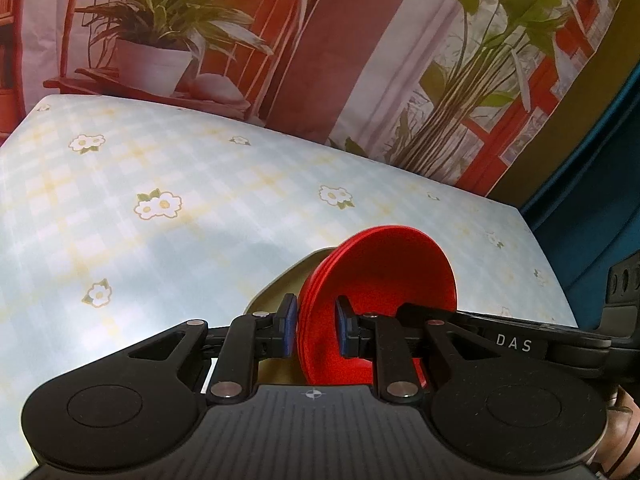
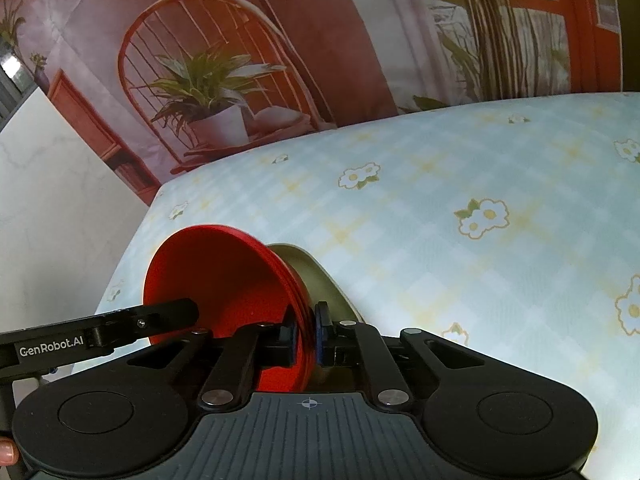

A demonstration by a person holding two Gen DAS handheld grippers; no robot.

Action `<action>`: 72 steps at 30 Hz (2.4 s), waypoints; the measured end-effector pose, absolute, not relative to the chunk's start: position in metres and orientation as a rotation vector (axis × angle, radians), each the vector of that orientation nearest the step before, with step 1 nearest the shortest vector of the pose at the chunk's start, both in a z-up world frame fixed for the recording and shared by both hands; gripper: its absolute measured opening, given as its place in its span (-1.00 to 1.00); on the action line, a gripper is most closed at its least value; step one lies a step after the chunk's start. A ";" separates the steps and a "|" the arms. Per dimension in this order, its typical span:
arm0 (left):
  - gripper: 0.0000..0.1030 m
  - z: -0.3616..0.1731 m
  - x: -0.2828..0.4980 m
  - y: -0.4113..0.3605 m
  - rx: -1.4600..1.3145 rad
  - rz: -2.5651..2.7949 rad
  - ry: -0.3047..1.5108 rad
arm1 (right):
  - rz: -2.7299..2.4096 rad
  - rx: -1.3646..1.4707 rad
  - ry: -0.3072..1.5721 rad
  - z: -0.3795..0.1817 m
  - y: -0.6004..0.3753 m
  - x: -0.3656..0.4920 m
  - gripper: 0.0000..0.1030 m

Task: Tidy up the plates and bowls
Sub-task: 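Tilt and lower the nested red bowls onto the green plate stack with both grippers, then open both grippers to release the bowls on the plates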

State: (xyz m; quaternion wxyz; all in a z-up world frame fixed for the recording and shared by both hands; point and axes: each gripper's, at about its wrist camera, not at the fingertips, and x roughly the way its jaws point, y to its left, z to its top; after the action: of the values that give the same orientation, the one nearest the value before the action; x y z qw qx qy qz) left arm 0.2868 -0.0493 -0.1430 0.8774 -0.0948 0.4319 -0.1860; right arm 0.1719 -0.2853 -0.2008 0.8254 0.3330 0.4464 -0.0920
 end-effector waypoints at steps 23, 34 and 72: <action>-0.73 -0.149 0.278 -0.040 -0.211 -0.392 0.890 | -0.198 0.552 0.946 -0.200 -0.270 0.181 -0.86; -0.72 -0.148 0.270 -0.035 -0.271 -0.387 0.922 | -0.200 0.631 0.955 -0.199 -0.273 0.172 -0.87; -0.26 -0.116 0.251 -0.037 -0.095 -0.332 0.811 | -0.249 0.467 0.865 -0.152 -0.260 0.152 0.13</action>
State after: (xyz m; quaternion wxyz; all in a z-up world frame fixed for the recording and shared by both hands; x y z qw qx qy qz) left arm 0.2505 -0.0367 -0.1161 0.9045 -0.0459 0.3924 -0.1606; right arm 0.1523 -0.2598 -0.1519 0.8743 0.2236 0.4141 -0.1193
